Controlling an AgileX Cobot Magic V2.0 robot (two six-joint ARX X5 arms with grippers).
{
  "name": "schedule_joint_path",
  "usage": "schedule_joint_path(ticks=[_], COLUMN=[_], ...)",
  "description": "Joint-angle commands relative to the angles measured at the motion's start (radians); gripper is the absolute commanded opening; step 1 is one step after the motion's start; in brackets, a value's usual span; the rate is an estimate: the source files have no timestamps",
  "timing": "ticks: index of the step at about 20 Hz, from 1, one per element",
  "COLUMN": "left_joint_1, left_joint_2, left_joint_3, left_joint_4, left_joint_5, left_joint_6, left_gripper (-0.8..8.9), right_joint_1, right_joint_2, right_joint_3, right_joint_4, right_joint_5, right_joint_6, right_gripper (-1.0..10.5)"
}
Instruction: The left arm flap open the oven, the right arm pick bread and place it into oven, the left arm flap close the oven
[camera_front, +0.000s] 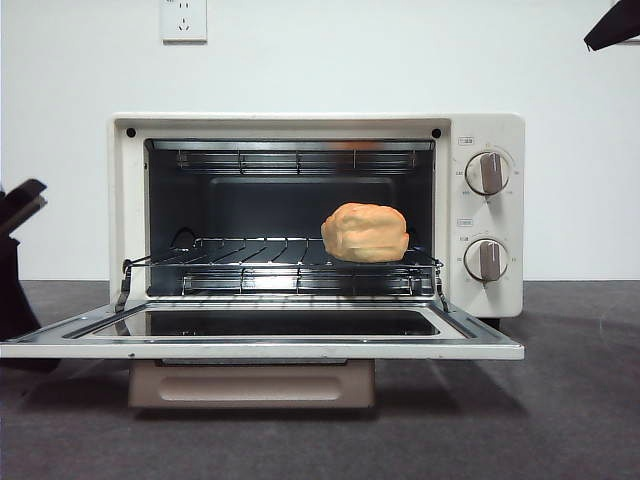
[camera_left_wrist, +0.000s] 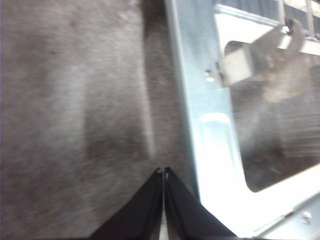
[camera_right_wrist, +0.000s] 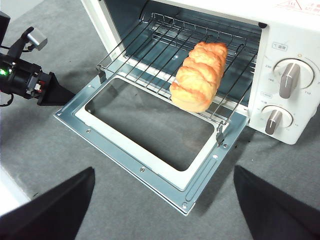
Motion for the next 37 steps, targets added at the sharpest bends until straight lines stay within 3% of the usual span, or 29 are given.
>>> schedule_joint_path(ticks=[1,9,17,29,37], left_joint_1=[-0.001,-0.001,-0.001,0.019,0.071], left_joint_2=[0.013,0.013,0.012,-0.017,-0.050], left_joint_3=[0.002,0.002,0.002,0.003,0.003], left_joint_4=[0.025,0.035,0.148,0.344,0.451], left_joint_5=[0.051,0.143,0.208,0.213,0.211], left_joint_6=[0.011,0.000,-0.082,-0.206,-0.232], left_gripper=[0.14,0.14,0.14,0.15,0.15], right_joint_1=[0.005,0.005,0.005,0.005,0.005], right_joint_2=[0.003,0.003,0.003,0.003,0.003], right_joint_3=[0.018,0.018,0.018,0.018,0.018], right_joint_4=[0.010,0.016,0.015,0.015,0.015], right_joint_5=[0.000,0.000,0.001,0.001,0.001], right_joint_6=[0.003,0.003,0.003,0.018,0.026], right_gripper=[4.4,4.4,4.4,4.4,4.4])
